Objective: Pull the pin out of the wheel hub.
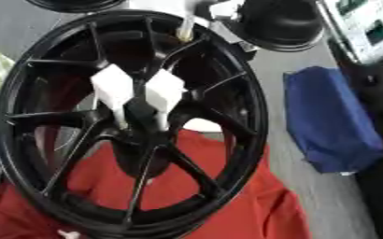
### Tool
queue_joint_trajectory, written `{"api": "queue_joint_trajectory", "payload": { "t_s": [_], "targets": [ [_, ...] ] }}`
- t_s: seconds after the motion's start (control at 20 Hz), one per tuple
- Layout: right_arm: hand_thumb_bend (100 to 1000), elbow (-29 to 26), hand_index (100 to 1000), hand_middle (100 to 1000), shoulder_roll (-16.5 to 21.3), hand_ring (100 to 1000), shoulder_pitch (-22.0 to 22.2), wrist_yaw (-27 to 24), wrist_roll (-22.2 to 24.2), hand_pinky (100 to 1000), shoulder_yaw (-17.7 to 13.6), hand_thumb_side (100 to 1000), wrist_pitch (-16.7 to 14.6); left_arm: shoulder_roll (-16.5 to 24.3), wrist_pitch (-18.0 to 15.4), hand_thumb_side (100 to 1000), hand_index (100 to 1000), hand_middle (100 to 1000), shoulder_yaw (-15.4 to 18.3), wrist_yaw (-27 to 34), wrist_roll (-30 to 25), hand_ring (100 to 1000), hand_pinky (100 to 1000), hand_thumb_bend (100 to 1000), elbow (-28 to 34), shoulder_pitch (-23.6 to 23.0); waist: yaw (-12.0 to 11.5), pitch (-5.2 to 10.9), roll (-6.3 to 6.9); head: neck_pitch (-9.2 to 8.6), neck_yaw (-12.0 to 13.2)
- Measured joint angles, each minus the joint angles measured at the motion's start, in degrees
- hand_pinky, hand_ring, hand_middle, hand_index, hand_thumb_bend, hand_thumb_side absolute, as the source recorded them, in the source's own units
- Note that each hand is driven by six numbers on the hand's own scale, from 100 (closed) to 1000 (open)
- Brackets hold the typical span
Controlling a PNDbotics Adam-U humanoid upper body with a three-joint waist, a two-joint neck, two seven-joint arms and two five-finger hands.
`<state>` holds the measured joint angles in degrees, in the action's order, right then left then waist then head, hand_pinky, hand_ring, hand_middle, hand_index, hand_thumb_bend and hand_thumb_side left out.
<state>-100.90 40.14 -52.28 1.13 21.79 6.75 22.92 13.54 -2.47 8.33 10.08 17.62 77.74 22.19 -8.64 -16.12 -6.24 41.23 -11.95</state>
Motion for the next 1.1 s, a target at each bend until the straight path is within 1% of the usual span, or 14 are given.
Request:
{"api": "queue_joint_trajectory", "payload": {
  "t_s": [0.2,0.3,0.35,0.45,0.55,0.6,0.7,0.75,0.8,0.85,0.95,1.0,1.05,1.1],
  "targets": [
    [405,-1.3,411,306,6.4,577,3.6,-8.1,-6.1,566,-5.1,100,0.6,0.0,-0.1,1000,673,516,0.2,0.0,0.3,581,615,167,0.0,-0.4,0.9,0.34,-0.03,0.0,1.3],
    [401,-1.9,412,307,8.4,576,4.8,-11.4,-8.6,559,-6.5,100,0.7,0.1,-0.2,1000,673,516,0.4,0.0,0.4,580,615,164,0.0,-0.5,0.9,0.34,-0.04,0.0,1.6],
    [401,-2.0,413,308,9.0,577,5.1,-12.5,-9.5,559,-6.9,100,0.8,0.1,-0.3,1000,673,516,0.5,0.0,0.5,580,615,163,0.0,-0.6,1.0,0.34,-0.07,-0.01,2.3],
    [399,-1.7,418,314,10.3,578,6.9,-13.1,-11.2,566,-8.2,100,1.6,0.9,-0.4,1000,673,516,1.4,0.1,1.2,579,615,162,0.0,-1.2,3.1,0.2,-0.01,-0.05,4.6],
    [399,0.0,424,324,12.8,581,9.5,-12.9,-12.9,575,-10.5,100,2.8,1.6,-0.6,1000,673,516,2.5,0.4,2.2,578,615,162,0.0,-1.5,6.0,-0.35,0.7,-0.18,7.0],
    [401,1.2,430,330,14.1,584,10.9,-12.5,-13.8,580,-11.8,100,3.4,1.8,-0.8,1000,673,516,2.9,0.6,2.7,578,615,162,0.0,-1.5,6.9,-0.72,1.26,-0.37,8.0],
    [411,3.8,483,373,16.0,606,13.7,-11.1,-15.5,599,-14.5,100,4.1,2.2,-1.1,1000,673,516,3.7,0.9,3.5,578,615,162,0.0,-1.5,7.8,-1.34,2.08,-0.8,9.4],
    [681,4.9,567,454,16.1,651,15.0,-10.4,-16.4,626,-15.8,100,4.2,2.3,-1.2,1000,673,516,4.0,1.1,3.9,578,615,169,0.0,-1.5,8.1,-1.7,2.25,-1.11,10.0],
    [497,5.8,622,507,16.0,685,16.4,-9.6,-17.2,643,-17.1,140,3.9,2.5,-1.3,1000,673,516,4.3,1.2,4.2,578,615,161,0.0,-1.5,8.4,-2.12,2.34,-1.39,10.4],
    [568,6.4,716,616,15.7,740,17.7,-8.8,-18.1,673,-18.0,242,3.4,2.6,-1.4,1000,673,516,4.6,1.4,4.5,578,615,160,0.0,-1.5,8.6,-2.52,2.45,-1.64,10.8],
    [674,7.1,808,750,13.8,803,20.3,-7.1,-19.8,701,-18.8,316,2.2,2.6,-1.5,1000,673,516,4.8,1.5,4.8,578,615,160,0.0,-1.4,8.7,-2.84,2.82,-2.15,11.4],
    [587,7.4,847,804,12.6,832,21.7,-6.3,-20.6,717,-18.8,448,1.6,2.6,-1.6,1000,673,516,4.9,1.6,5.0,578,615,160,0.1,-1.3,8.7,-2.92,3.0,-2.36,11.5],
    [519,7.9,872,841,11.4,849,23.1,-5.6,-21.5,724,-18.9,624,1.0,2.6,-1.6,1000,673,516,4.9,1.6,5.0,578,615,160,0.1,-1.1,8.7,-3.04,3.16,-2.6,11.6],
    [479,8.3,889,865,10.0,861,24.4,-4.7,-22.3,730,-19.1,817,0.6,2.6,-1.6,1000,673,516,4.9,1.7,5.1,578,615,160,0.1,-0.9,8.7,-3.1,3.26,-2.7,11.7]
  ]
}}
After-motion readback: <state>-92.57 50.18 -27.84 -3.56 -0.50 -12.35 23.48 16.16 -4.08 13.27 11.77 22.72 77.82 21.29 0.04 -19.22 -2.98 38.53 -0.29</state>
